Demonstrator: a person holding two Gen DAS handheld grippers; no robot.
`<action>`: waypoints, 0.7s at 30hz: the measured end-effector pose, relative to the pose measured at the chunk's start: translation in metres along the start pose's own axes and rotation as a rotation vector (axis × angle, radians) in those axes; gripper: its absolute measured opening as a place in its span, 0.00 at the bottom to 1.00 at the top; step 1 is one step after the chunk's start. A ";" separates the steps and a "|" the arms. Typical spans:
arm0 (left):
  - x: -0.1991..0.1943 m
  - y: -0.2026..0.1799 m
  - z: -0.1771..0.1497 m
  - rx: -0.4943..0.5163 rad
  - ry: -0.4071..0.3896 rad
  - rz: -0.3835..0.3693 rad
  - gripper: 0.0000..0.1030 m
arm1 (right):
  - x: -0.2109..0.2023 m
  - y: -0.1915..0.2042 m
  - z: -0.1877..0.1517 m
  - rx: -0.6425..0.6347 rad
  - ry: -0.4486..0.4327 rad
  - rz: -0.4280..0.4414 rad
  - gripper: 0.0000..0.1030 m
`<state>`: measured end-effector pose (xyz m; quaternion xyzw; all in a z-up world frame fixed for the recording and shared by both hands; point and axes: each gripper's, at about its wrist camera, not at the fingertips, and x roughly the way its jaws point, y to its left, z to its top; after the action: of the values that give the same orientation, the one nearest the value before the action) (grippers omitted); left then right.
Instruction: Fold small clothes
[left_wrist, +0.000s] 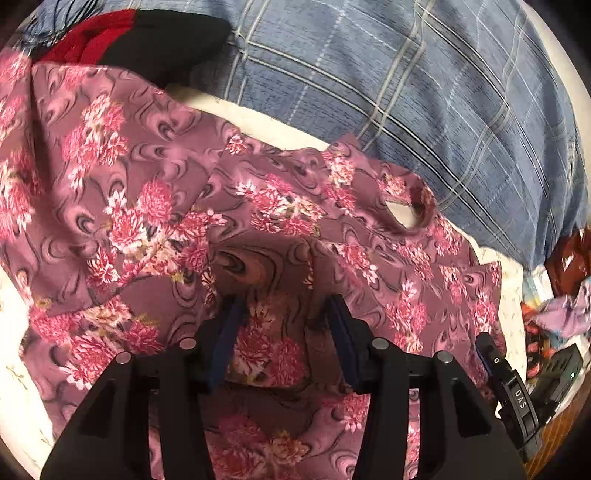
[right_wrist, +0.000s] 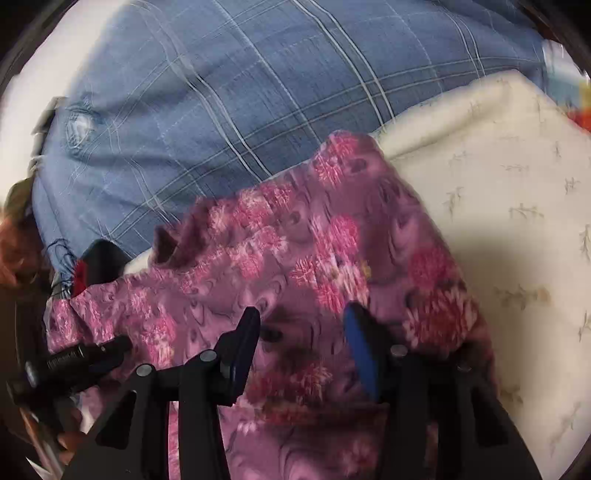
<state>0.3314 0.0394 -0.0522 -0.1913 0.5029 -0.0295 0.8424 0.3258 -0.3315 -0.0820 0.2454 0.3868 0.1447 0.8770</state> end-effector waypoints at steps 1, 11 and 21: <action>-0.002 0.001 0.001 0.004 0.005 -0.012 0.46 | -0.001 0.002 -0.001 -0.012 0.016 0.001 0.55; -0.120 0.156 0.051 -0.246 -0.187 0.008 0.62 | 0.001 0.000 0.000 0.000 0.000 0.030 0.59; -0.171 0.316 0.136 -0.720 -0.155 -0.138 0.68 | 0.003 0.005 -0.002 -0.015 -0.002 0.023 0.62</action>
<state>0.3193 0.4127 0.0368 -0.5103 0.4018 0.1073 0.7528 0.3265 -0.3253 -0.0822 0.2434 0.3819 0.1572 0.8776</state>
